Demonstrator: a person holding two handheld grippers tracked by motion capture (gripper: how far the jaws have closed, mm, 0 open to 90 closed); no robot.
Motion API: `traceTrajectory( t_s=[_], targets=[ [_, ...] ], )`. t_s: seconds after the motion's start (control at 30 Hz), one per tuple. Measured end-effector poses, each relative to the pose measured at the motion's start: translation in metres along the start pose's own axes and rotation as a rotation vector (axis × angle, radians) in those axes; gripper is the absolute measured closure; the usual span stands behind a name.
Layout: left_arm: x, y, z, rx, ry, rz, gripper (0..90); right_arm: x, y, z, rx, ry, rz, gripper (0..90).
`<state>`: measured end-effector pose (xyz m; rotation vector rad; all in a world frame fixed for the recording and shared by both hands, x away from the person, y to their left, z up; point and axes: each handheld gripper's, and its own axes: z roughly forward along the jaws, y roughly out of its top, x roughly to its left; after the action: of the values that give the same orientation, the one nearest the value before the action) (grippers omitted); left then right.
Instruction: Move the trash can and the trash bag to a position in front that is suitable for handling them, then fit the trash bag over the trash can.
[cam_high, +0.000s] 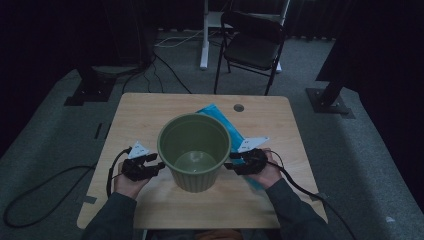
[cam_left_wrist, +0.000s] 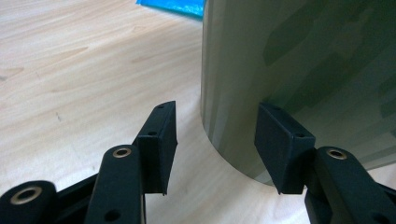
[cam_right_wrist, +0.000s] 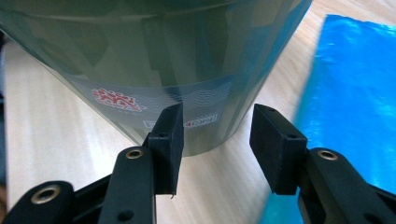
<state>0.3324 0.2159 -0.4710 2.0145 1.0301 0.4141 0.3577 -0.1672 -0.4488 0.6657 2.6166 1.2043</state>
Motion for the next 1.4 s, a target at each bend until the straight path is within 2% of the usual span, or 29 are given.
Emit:
traceTrajectory(
  t_s=[0.27, 0.37, 0.5, 0.63, 0.8, 0.87, 0.97, 1.0, 1.1, 1.23, 1.4],
  targets=[
    [0.008, 0.016, 0.02, 0.006, 0.006, 0.013, 48.7, -0.023, 0.003, 0.002, 0.006, -0.032, 0.04, 55.2],
    [0.012, 0.019, 0.028, 0.006, 0.012, 0.012, 47.5, -0.026, 0.003, 0.002, 0.005, -0.034, 0.047, 55.0],
    [0.018, 0.019, 0.035, 0.027, 0.031, 0.011, 45.7, -0.035, 0.0, 0.001, 0.012, -0.061, 0.049, 54.5],
    [0.028, 0.014, 0.036, 0.041, 0.052, -0.011, 45.5, -0.042, -0.006, 0.001, 0.02, -0.084, 0.069, 54.1],
    [0.033, 0.014, 0.037, 0.042, 0.066, -0.023, 45.5, -0.05, -0.013, 0.001, 0.04, -0.102, 0.094, 52.0],
    [0.035, 0.014, 0.038, 0.04, 0.071, -0.03, 45.5, -0.06, -0.017, 0.0, 0.043, -0.132, 0.123, 49.7],
    [0.036, 0.013, 0.039, 0.04, 0.074, -0.033, 45.4, -0.065, -0.018, 0.001, 0.054, -0.154, 0.123, 48.8],
    [0.04, 0.013, 0.042, 0.05, 0.08, -0.035, 45.3, -0.072, -0.019, 0.003, 0.083, -0.181, 0.125, 46.4],
    [0.042, 0.013, 0.043, 0.045, 0.081, -0.041, 45.3, -0.078, -0.019, 0.005, 0.092, -0.193, 0.132, 45.7],
    [0.045, 0.012, 0.044, 0.045, 0.083, -0.048, 44.9, -0.094, -0.02, 0.013, 0.111, -0.219, 0.165, 45.2],
    [0.045, 0.012, 0.045, 0.054, 0.071, -0.046, 44.8, -0.108, -0.025, 0.028, 0.141, -0.253, 0.196, 43.3]
  ],
)
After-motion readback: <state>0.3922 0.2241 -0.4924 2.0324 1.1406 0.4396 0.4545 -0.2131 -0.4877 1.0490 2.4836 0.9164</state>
